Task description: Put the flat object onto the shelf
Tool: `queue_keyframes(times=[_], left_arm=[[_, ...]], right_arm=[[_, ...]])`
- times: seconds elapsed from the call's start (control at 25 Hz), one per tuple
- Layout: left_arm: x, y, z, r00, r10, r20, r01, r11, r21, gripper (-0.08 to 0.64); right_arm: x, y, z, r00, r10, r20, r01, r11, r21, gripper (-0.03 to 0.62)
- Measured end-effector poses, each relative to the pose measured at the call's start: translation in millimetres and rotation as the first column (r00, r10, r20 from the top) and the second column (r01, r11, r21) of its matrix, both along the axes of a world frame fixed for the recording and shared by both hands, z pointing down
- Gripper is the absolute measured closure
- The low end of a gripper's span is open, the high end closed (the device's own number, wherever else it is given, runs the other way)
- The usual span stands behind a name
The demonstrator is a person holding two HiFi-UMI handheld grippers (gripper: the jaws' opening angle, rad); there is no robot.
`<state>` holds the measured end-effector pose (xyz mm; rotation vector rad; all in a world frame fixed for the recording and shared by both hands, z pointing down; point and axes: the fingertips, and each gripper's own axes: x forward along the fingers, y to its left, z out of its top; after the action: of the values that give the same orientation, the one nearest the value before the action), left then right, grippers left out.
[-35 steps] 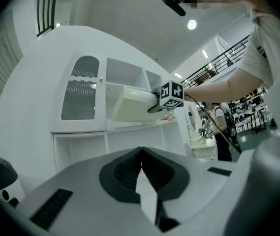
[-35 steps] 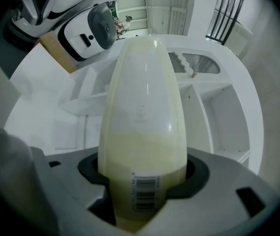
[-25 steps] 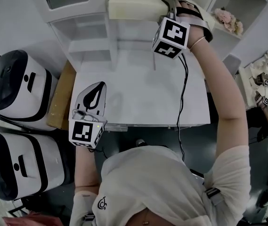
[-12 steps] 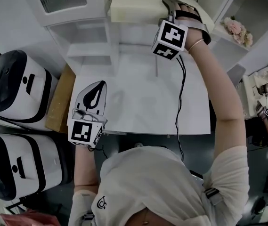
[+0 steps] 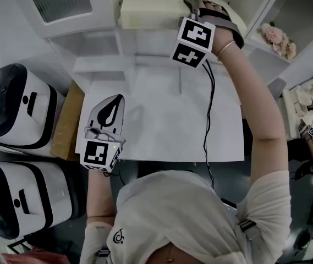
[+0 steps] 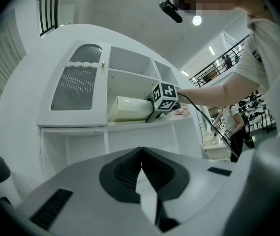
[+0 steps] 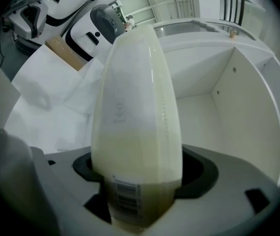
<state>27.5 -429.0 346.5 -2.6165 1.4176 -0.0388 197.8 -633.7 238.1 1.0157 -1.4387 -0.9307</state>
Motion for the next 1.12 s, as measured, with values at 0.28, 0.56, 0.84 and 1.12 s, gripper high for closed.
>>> queue_keyframes(times=[0.28, 0.56, 0.84, 1.12], left_arm=[[2.8, -7.0, 2.5, 1.000, -0.006, -0.005, 0.006, 1.000, -0.011, 0.546], [-2.9, -6.3, 6.8, 1.000, -0.027, -0.003, 0.027, 0.999, -0.020, 0.546], [-15.4, -7.7, 14.1, 0.998, -0.067, 0.000, 0.067, 0.997, -0.047, 0.546], [-14.1, -7.4, 20.6, 0.998, -0.064, 0.016, 0.065, 0.996, -0.062, 0.546]], right_arm=[[-11.7, 8.8, 14.4, 0.994, -0.046, 0.095, 0.060, 0.986, -0.156, 0.137], [-15.2, -15.5, 13.2, 0.996, -0.033, 0.084, 0.042, 0.994, -0.102, 0.124], [-14.4, -40.7, 18.4, 0.999, -0.015, 0.031, 0.017, 0.996, -0.086, 0.094], [-18.3, -52.3, 24.5, 1.000, 0.003, -0.003, -0.004, 0.995, -0.097, 0.048]])
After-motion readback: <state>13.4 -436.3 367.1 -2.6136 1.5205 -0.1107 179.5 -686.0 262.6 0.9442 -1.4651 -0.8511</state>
